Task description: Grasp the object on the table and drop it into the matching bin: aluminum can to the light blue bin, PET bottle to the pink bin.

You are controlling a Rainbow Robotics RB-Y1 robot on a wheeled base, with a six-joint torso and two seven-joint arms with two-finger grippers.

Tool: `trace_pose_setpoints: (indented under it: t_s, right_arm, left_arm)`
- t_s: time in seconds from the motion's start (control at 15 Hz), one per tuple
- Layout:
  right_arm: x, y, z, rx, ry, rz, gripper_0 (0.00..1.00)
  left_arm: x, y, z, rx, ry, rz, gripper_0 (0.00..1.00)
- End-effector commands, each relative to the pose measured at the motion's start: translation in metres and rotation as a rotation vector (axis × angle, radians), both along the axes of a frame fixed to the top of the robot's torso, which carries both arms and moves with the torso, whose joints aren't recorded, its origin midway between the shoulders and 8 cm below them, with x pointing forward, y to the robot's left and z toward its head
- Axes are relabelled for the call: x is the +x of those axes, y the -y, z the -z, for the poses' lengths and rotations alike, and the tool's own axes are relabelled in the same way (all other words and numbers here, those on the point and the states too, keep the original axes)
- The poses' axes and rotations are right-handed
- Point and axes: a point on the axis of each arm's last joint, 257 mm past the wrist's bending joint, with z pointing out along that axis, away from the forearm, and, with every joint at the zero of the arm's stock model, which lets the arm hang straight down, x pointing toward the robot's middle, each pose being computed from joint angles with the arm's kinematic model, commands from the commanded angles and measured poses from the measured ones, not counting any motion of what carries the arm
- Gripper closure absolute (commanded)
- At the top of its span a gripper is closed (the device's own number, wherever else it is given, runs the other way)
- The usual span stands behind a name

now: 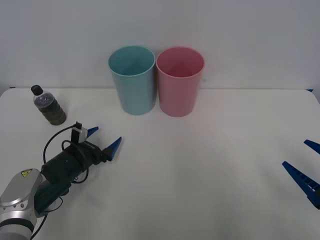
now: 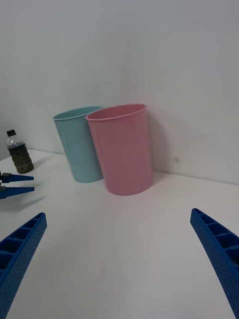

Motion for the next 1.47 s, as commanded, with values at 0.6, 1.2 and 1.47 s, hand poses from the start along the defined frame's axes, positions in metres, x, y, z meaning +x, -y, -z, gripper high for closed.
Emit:
trace_pose_setpoints:
  t_s: [0.6, 1.2, 1.47]
  right_arm:
    - [0.000, 0.000, 0.000, 0.000, 0.000, 0.000, 0.00]
    - [0.000, 0.000, 0.000, 0.000, 0.000, 0.000, 0.00]
    - [0.000, 0.000, 0.000, 0.000, 0.000, 0.000, 0.00]
  left_arm:
    - [0.000, 0.000, 0.000, 0.000, 0.000, 0.000, 0.00]
    - [0.018, 0.016, -0.035, 0.004, 0.066, 0.037, 0.00]
    - [0.014, 0.004, -0.037, 0.007, 0.067, 0.046, 0.00]
